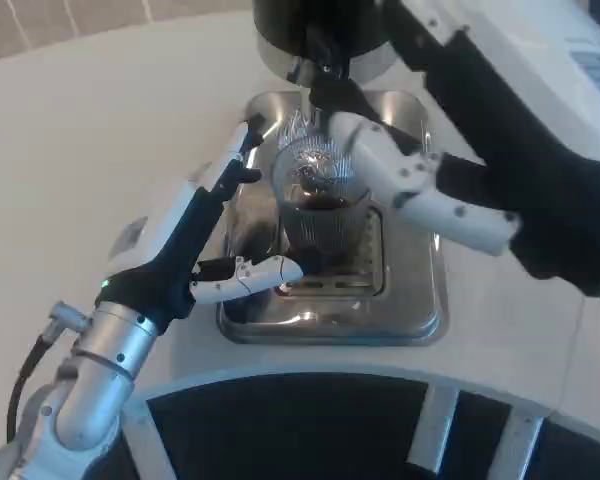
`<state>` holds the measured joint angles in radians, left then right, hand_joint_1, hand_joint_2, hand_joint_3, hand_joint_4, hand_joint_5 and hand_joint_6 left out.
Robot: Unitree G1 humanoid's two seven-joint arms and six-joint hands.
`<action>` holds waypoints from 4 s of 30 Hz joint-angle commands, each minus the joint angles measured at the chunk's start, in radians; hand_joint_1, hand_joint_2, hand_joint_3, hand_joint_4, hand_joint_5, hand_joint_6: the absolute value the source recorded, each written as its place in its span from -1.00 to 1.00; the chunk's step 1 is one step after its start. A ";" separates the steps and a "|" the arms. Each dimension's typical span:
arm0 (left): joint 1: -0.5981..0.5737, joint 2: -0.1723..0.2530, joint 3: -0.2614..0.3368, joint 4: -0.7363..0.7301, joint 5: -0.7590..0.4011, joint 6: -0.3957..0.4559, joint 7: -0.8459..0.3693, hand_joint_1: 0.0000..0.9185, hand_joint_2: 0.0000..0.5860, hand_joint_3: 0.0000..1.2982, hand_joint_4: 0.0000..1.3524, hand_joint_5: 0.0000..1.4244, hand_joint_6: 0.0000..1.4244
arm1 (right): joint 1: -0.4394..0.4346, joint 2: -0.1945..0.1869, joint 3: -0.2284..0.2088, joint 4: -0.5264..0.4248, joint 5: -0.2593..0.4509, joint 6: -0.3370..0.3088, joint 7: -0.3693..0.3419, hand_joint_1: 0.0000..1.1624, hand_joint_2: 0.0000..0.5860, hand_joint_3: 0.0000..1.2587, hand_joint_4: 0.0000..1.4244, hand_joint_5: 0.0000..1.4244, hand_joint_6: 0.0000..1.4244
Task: Grasp the cup under the faucet to collect the drink, then remove the cup.
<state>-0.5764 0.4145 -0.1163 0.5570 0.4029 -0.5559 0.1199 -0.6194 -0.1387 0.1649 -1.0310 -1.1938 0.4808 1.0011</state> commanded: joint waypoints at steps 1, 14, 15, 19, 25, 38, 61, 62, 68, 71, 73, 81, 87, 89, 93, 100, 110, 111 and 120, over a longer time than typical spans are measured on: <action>0.028 0.007 -0.002 -0.017 0.005 0.010 -0.010 -0.38 -0.86 -1.00 -1.00 -0.70 -0.91 | 0.050 0.046 -0.136 -0.016 -0.009 -0.114 0.067 -0.85 0.79 -1.00 -1.00 -1.00 -1.00; 0.026 -0.009 -0.009 -0.031 -0.002 0.004 -0.021 -0.38 -0.86 -1.00 -1.00 -0.70 -0.91 | 0.178 0.189 -0.644 -0.016 0.210 -0.509 0.167 -0.78 0.79 -1.00 -1.00 -1.00 -1.00; 0.025 -0.008 -0.009 -0.029 -0.003 0.002 -0.024 -0.38 -0.86 -1.00 -1.00 -0.70 -0.91 | 0.214 0.213 -0.684 -0.016 0.242 -0.552 0.152 -0.78 0.80 -1.00 -1.00 -1.00 -1.00; 0.021 -0.010 -0.009 -0.022 -0.010 0.001 -0.032 -0.38 -0.86 -1.00 -1.00 -0.70 -0.91 | 0.353 0.307 -0.813 -0.016 0.360 -0.701 0.089 -0.77 0.81 -1.00 -1.00 -1.00 -1.00; 0.004 -0.022 -0.010 0.007 -0.018 -0.006 -0.036 -0.37 -0.85 -1.00 -1.00 -0.69 -0.90 | 0.506 0.409 -0.930 -0.016 0.498 -0.858 0.044 -0.76 0.83 -1.00 -1.00 -1.00 -1.00; -0.072 -0.073 -0.013 0.145 -0.025 -0.023 -0.026 -0.33 -0.85 -1.00 -1.00 -0.67 -0.89 | 0.729 0.531 -1.023 -0.016 0.617 -0.999 0.034 -0.74 0.86 -1.00 -1.00 -1.00 -1.00; -0.155 -0.086 -0.021 0.266 -0.020 -0.069 -0.031 -0.33 -0.85 -1.00 -1.00 -0.64 -0.87 | 0.922 0.579 -0.900 -0.016 0.424 -0.898 -0.002 -0.72 0.87 -1.00 -1.00 -1.00 -1.00; -0.161 -0.089 -0.022 0.271 -0.019 -0.070 -0.031 -0.33 -0.85 -1.00 -1.00 -0.64 -0.86 | 0.936 0.583 -0.894 -0.016 0.423 -0.901 -0.007 -0.72 0.87 -1.00 -1.00 -1.00 -1.00; -0.186 -0.101 -0.031 0.295 -0.017 -0.077 -0.032 -0.31 -0.85 -1.00 -1.00 -0.64 -0.86 | 1.004 0.579 -0.873 -0.016 0.433 -0.914 -0.052 -0.71 0.87 -1.00 -1.00 -1.00 -1.00; -0.197 -0.104 -0.034 0.309 -0.016 -0.081 -0.032 -0.31 -0.86 -1.00 -1.00 -0.64 -0.86 | 1.002 0.570 -0.845 -0.016 0.420 -0.945 -0.071 -0.71 0.87 -1.00 -1.00 -1.00 -1.00; -0.204 -0.105 -0.035 0.319 -0.015 -0.084 -0.033 -0.31 -0.86 -1.00 -1.00 -0.64 -0.86 | 0.999 0.567 -0.812 -0.016 0.401 -0.956 -0.076 -0.71 0.87 -1.00 -1.00 -1.00 -1.00; -0.237 -0.111 -0.044 0.366 -0.003 -0.096 -0.031 -0.30 -0.86 -1.00 -1.00 -0.63 -0.86 | 1.066 0.571 -0.633 -0.016 0.323 -0.956 -0.127 -0.70 0.89 -1.00 -1.00 -1.00 -1.00; -0.249 -0.116 -0.047 0.381 0.000 -0.098 -0.026 -0.30 -0.86 -1.00 -1.00 -0.60 -0.80 | 1.105 0.561 -0.515 -0.016 0.271 -0.945 -0.170 -0.68 0.90 -1.00 -1.00 -1.00 -1.00; -0.253 -0.118 -0.046 0.386 0.001 -0.095 -0.024 -0.29 -0.84 -1.00 -1.00 -0.58 -0.77 | 1.125 0.558 -0.469 -0.016 0.250 -0.941 -0.190 -0.67 0.90 -1.00 -1.00 -1.00 -1.00; -0.263 -0.121 -0.048 0.400 0.007 -0.087 -0.017 -0.29 -0.85 -1.00 -1.00 -0.56 -0.75 | 1.156 0.554 -0.381 -0.016 0.191 -0.935 -0.220 -0.67 0.90 -1.00 -1.00 -1.00 -1.00; -0.270 -0.127 -0.049 0.424 0.009 -0.085 -0.009 -0.31 -0.82 -1.00 -1.00 -0.52 -0.73 | 1.154 0.505 -0.268 -0.016 0.098 -0.848 -0.244 -0.67 0.89 -1.00 -1.00 -1.00 -1.00; -0.293 -0.143 -0.055 0.461 0.014 -0.075 0.015 -0.28 -0.81 -0.95 -0.86 -0.40 -0.67 | 1.142 0.452 -0.188 -0.016 0.047 -0.744 -0.266 -0.79 0.84 -1.00 -1.00 -1.00 -1.00; -0.295 -0.145 -0.057 0.465 0.017 -0.073 0.018 -0.28 -0.81 -0.93 -0.85 -0.40 -0.67 | 1.140 0.449 -0.185 -0.016 0.044 -0.739 -0.267 -0.79 0.83 -1.00 -1.00 -1.00 -1.00; -0.318 -0.166 -0.100 0.501 0.034 -0.058 0.064 -0.25 -0.76 -0.74 -0.68 -0.26 -0.64 | 1.105 0.422 -0.179 -0.016 0.021 -0.687 -0.263 -0.80 0.82 -1.00 -1.00 -1.00 -1.00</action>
<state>-0.8876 0.2639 -0.1820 1.0239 0.4049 -0.6243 0.1845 0.4920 0.1078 -0.0486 -1.0324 -1.1542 -0.2299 0.7506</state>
